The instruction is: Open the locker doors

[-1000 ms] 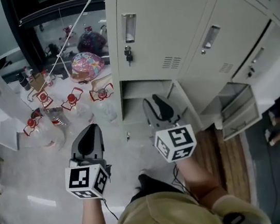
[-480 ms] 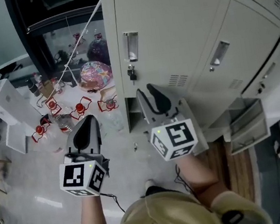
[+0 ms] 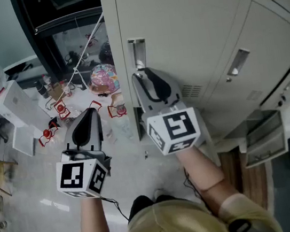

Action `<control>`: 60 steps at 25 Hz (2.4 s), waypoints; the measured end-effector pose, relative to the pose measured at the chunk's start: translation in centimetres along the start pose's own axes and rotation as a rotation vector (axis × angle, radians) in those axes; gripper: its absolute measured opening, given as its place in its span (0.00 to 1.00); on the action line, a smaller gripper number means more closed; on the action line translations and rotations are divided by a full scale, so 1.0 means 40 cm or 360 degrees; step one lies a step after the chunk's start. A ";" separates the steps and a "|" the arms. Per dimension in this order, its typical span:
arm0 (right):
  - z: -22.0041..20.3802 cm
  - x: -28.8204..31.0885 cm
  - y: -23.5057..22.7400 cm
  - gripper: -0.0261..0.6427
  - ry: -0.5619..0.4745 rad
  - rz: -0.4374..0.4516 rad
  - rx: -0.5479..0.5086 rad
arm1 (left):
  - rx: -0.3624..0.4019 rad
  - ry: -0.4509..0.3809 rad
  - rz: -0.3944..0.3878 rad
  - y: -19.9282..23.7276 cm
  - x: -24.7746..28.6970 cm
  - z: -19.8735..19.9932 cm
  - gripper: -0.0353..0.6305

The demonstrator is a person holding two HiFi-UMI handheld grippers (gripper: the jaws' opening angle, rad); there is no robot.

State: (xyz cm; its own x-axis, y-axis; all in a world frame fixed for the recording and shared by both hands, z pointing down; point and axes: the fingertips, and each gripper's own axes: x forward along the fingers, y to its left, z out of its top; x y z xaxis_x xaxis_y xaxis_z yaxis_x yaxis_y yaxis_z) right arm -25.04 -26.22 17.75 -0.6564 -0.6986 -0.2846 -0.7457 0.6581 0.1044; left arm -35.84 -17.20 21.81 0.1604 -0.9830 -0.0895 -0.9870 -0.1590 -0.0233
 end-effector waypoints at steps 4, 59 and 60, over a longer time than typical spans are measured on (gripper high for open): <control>0.003 0.042 -0.007 0.21 0.0021 -0.0050 -0.0019 | 0.0014 -0.0013 -0.0021 0.023 0.022 0.007 0.06; 0.146 -0.207 0.117 0.21 0.0057 -0.0526 -0.0201 | -0.0174 -0.0128 -0.0750 -0.046 -0.002 0.030 0.06; 0.150 -0.220 0.115 0.22 0.0058 -0.0535 -0.0196 | -0.0177 -0.0128 -0.0768 -0.056 -0.002 0.031 0.06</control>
State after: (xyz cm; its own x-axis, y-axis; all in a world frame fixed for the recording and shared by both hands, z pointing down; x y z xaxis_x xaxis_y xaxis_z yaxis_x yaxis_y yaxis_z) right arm -21.99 -15.36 15.04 -0.3743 -0.8813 -0.2886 -0.9273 0.3528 0.1252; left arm -33.62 -16.63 20.64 0.5946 -0.7856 -0.1712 -0.7944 -0.6068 0.0252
